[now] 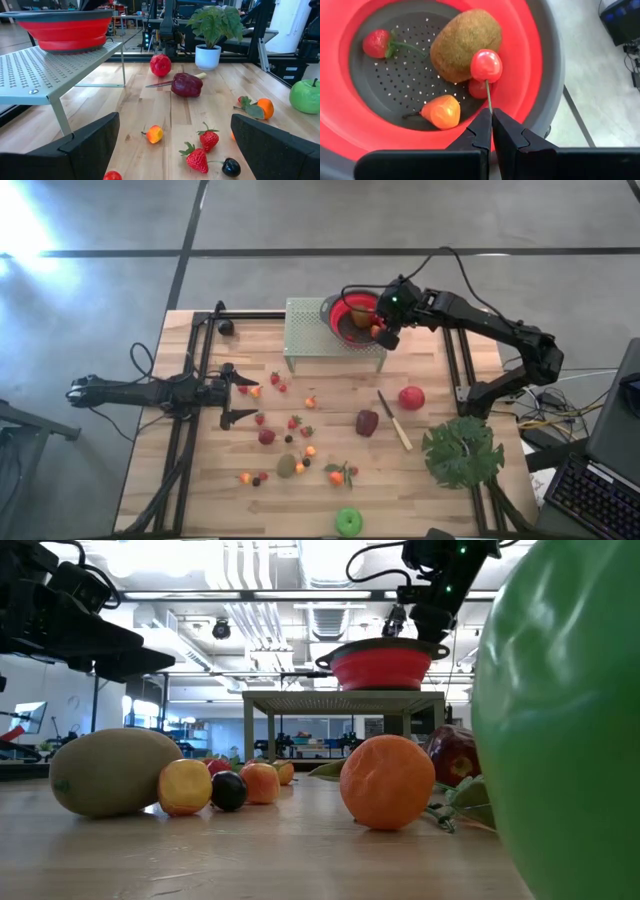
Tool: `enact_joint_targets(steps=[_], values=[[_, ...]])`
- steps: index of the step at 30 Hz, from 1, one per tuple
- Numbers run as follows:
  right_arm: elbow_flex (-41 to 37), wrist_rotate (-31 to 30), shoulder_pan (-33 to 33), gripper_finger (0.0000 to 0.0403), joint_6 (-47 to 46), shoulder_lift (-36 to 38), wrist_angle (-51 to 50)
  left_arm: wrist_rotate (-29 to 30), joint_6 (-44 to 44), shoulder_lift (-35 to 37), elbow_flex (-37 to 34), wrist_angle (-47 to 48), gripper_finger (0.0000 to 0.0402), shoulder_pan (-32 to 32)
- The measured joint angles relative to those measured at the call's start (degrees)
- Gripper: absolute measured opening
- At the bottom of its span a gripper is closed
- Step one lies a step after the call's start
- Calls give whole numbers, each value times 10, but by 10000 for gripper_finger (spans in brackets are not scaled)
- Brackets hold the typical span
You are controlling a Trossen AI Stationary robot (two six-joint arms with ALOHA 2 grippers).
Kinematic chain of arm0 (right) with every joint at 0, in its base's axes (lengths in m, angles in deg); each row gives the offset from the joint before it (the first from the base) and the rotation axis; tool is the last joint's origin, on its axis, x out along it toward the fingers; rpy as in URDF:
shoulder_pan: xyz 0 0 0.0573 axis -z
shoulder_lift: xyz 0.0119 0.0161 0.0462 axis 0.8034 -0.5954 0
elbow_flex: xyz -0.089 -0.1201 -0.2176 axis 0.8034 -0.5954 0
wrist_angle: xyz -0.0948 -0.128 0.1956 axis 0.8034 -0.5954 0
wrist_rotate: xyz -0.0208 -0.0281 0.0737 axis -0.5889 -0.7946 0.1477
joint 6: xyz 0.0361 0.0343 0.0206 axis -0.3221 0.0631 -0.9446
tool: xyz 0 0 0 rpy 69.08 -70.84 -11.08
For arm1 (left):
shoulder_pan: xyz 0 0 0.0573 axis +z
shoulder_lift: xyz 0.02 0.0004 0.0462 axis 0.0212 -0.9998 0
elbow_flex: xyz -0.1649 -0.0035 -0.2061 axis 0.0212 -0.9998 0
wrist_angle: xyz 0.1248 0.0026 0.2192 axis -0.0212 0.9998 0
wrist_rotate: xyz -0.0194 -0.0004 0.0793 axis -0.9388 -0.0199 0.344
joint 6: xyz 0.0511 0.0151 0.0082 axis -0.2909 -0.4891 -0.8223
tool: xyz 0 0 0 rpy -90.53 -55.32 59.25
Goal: Pick & Place Fruit
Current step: Put the red cherry into the black strainer bowl on the shelf, then put the red strawberry into the black strainer bowl on the shelf
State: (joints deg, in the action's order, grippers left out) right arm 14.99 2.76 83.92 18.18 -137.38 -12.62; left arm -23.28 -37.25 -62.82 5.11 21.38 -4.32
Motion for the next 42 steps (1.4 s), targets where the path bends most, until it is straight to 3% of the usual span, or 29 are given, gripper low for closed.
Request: enact_joint_targets(steps=[16, 27, 32, 42], values=[[0, 0, -1, 13, -10, 0, 4, 0, 0, 0, 0, 0, 388, 0], [16, 4, -2, 107, -2, 0, 24, 0, 0, 0, 0, 0, 388, 0], [41, 68, -27, 140, -12, 11, 23, 0, 0, 0, 0, 0, 388, 0], [67, 47, -119, 108, -13, 34, 23, 0, 0, 0, 0, 0, 388, 0]])
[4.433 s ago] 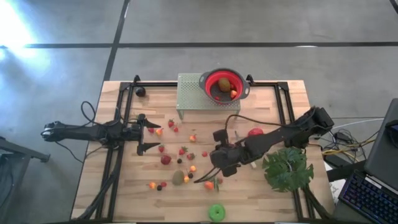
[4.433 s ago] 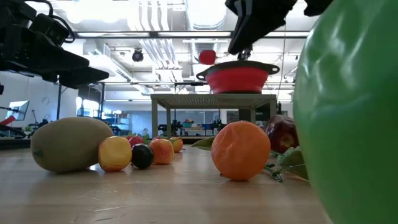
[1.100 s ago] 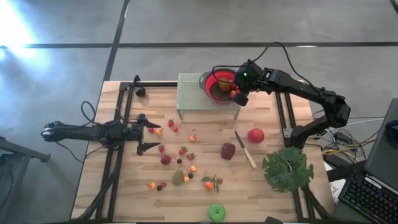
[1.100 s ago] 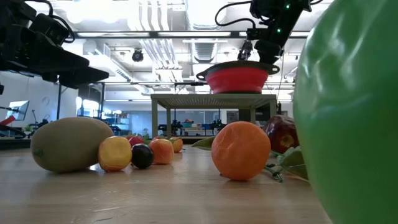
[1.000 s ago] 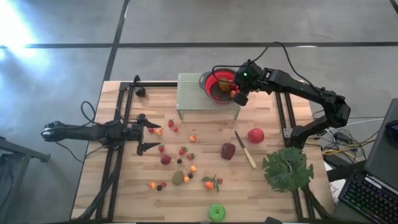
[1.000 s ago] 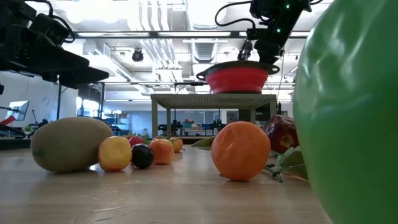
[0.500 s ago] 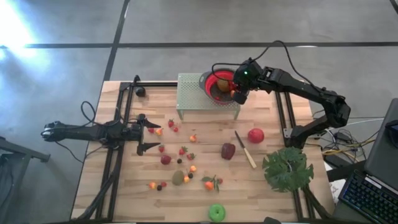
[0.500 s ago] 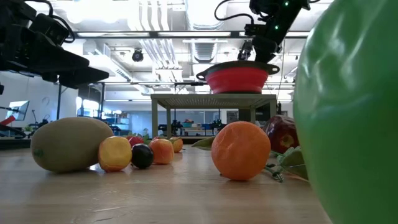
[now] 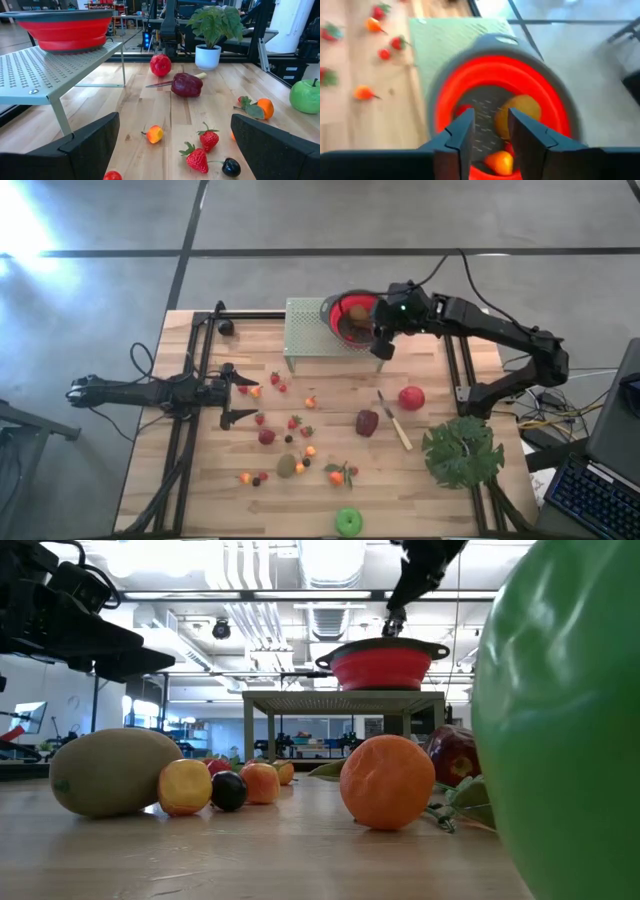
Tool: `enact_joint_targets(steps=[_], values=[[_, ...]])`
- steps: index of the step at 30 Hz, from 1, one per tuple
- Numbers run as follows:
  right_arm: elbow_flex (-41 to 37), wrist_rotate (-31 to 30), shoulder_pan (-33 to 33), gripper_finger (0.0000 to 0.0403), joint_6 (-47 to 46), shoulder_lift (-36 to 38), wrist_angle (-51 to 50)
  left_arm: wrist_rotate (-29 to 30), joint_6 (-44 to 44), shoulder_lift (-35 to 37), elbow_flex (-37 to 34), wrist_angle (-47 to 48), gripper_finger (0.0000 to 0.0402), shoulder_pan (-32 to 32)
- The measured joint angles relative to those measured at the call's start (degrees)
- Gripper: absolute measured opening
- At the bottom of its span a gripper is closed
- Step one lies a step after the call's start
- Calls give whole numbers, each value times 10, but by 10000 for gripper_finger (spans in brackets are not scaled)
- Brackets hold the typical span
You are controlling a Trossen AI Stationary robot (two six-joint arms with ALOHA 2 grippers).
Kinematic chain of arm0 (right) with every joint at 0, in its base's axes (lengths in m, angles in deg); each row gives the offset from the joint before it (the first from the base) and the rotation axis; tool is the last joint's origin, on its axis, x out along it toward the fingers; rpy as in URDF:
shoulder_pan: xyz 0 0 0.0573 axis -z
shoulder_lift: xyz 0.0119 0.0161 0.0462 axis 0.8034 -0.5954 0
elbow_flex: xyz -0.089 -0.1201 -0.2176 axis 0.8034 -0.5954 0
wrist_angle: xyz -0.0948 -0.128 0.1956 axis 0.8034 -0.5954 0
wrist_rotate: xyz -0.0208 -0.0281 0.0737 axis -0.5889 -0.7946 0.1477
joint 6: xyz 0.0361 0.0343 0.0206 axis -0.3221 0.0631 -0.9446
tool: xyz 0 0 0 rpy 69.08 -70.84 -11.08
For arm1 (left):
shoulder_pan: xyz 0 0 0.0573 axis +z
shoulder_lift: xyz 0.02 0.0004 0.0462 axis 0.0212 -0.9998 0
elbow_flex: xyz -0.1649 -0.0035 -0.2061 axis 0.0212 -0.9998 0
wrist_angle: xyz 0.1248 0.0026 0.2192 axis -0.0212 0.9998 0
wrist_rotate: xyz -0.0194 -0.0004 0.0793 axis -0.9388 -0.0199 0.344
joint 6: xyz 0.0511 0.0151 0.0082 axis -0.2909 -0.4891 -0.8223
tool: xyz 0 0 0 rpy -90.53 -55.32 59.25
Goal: Pick & Place Fruit
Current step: Put the red strawberry into the black strainer bowl on the shelf
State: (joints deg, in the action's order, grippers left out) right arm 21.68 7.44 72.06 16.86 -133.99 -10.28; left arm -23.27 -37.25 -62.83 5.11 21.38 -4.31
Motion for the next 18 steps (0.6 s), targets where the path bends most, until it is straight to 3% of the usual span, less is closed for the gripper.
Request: enact_joint_targets(steps=[18], values=[[6, 4, -231, 20, -52, -20, 1, 0, 0, 0, 0, 0, 388, 0]])
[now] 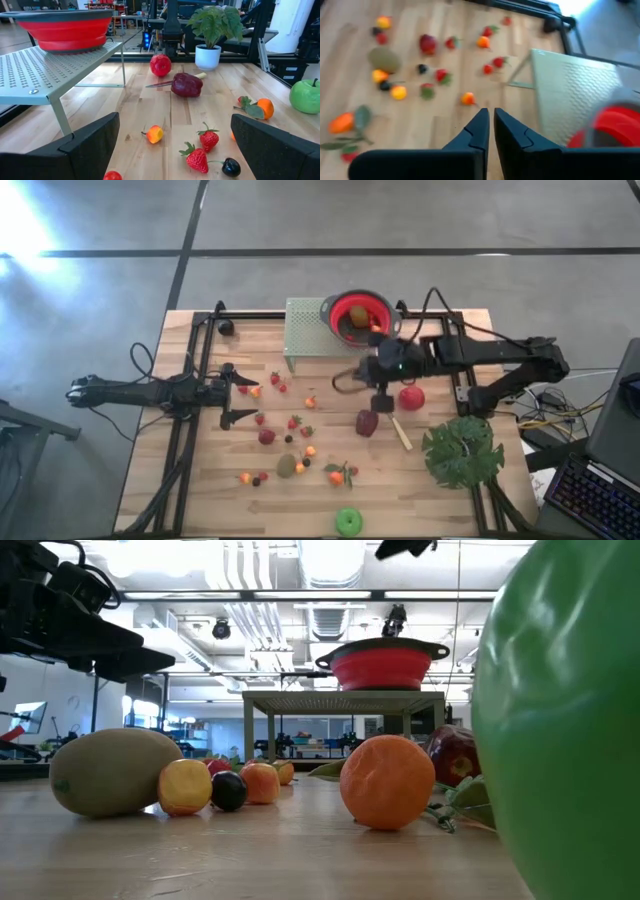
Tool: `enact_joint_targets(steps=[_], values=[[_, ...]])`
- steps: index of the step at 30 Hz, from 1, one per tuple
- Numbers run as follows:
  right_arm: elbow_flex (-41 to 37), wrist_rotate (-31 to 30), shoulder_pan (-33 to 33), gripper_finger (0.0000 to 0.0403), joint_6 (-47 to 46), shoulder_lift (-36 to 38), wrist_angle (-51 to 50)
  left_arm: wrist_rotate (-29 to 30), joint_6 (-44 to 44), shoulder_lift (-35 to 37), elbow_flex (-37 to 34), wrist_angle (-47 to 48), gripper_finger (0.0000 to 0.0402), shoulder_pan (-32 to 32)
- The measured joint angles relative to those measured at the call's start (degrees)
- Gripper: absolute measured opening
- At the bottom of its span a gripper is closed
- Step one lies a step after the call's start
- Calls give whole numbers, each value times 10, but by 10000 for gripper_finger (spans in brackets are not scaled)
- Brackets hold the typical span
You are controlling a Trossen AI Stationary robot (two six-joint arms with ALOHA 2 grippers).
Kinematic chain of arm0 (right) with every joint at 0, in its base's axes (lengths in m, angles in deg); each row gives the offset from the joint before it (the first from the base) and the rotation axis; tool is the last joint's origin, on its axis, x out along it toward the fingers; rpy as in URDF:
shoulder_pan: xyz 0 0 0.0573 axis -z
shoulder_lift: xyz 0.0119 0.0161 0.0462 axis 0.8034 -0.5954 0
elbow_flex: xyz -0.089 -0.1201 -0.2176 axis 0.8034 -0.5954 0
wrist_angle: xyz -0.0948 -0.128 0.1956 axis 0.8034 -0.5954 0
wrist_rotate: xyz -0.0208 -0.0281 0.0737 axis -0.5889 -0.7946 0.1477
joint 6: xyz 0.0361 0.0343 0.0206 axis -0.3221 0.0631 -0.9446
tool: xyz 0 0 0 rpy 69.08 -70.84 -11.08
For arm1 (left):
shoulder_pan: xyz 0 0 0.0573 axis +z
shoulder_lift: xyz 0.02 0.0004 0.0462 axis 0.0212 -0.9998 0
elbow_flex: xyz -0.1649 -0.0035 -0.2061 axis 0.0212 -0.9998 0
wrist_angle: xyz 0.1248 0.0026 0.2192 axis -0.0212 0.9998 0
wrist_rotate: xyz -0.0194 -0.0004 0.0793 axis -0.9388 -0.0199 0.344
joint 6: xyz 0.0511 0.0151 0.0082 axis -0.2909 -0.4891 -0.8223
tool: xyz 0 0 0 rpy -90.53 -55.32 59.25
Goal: Pick & Place Fruit
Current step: Put the red strawberry into the black strainer bowl on the shelf
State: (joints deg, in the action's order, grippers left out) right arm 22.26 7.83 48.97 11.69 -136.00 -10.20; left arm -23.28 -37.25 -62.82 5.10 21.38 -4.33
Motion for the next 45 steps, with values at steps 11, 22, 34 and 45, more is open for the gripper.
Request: enact_joint_targets(steps=[11, 22, 34, 45], values=[[-1, 0, -103, 9, -57, -44, 1, 0, 0, 0, 0, 0, 388, 0], [-2, -1, -187, 8, -95, -139, 2, 0, 0, 0, 0, 0, 388, 0], [-2, 2, -239, 9, -155, -231, 42, 0, 0, 0, 0, 0, 388, 0], [-4, 3, -265, 71, -179, -263, 84, 0, 0, 0, 0, 0, 388, 0]])
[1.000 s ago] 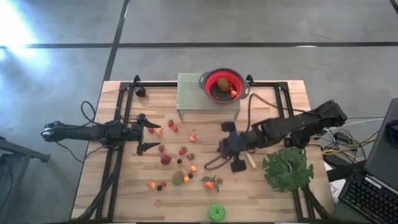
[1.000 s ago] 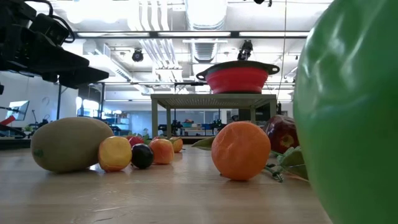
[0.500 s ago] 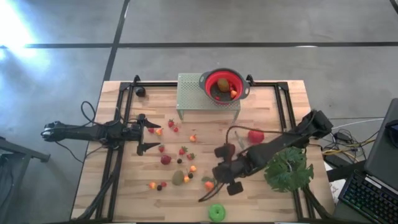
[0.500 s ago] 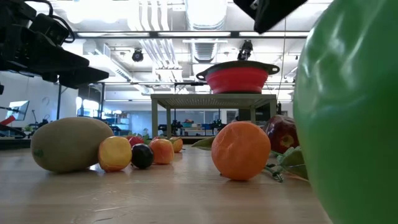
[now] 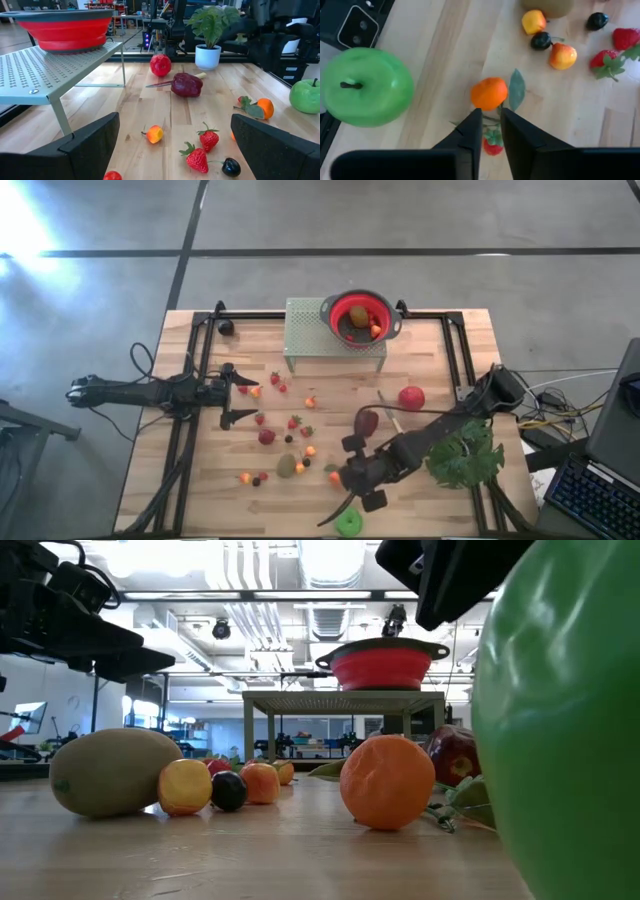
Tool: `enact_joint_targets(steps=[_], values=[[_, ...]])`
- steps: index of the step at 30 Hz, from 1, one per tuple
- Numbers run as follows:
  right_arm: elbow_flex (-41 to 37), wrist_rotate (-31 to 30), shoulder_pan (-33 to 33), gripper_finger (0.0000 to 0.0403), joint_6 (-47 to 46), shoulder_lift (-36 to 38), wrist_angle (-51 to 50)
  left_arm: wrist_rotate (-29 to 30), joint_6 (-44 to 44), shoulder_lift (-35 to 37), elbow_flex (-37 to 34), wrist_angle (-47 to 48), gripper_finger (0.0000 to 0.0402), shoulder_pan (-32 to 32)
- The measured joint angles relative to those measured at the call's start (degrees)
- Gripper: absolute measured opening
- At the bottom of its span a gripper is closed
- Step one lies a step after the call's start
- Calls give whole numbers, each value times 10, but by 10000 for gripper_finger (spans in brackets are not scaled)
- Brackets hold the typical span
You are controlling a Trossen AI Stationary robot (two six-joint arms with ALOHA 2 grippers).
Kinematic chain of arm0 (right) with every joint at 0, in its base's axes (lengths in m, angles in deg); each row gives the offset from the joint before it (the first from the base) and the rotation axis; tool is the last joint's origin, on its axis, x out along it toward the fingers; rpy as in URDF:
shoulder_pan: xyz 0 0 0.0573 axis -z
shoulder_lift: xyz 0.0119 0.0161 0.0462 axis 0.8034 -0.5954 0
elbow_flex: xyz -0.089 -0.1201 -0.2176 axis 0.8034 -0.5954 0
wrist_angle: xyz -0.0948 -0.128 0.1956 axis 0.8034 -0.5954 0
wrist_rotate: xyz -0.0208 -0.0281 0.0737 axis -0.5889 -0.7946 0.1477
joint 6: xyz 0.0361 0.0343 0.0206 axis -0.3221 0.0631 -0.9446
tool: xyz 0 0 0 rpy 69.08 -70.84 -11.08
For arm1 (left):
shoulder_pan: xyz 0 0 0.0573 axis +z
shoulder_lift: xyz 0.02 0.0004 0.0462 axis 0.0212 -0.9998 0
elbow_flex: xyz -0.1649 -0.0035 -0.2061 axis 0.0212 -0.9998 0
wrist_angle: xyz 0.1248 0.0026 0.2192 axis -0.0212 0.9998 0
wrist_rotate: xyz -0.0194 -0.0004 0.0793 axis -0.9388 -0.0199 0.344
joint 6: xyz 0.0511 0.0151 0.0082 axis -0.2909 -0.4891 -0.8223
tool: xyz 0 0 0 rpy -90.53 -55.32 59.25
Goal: Pick & Place Fruit
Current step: Put the red strawberry into the black strainer bowl on the shelf
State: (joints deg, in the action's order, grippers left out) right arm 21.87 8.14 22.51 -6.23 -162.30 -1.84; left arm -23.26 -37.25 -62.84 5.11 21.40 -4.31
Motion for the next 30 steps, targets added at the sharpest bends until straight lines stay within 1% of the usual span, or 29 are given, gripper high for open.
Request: enact_joint_targets(steps=[6, 12, 15, 25, 30], values=[[-22, 0, -4, 112, 0, 0, 34, 0, 0, 0, 0, 0, 388, 0], [-54, -6, -4, 139, -10, -2, 57, 0, 0, 0, 0, 0, 388, 0], [-68, -26, -4, 148, -15, -1, 73, 0, 0, 0, 0, 0, 388, 0], [-118, -30, -3, 166, -15, -2, 143, 0, 0, 0, 0, 0, 388, 0], [-152, -31, -2, 164, -15, -2, 198, 0, 0, 0, 0, 0, 388, 0]])
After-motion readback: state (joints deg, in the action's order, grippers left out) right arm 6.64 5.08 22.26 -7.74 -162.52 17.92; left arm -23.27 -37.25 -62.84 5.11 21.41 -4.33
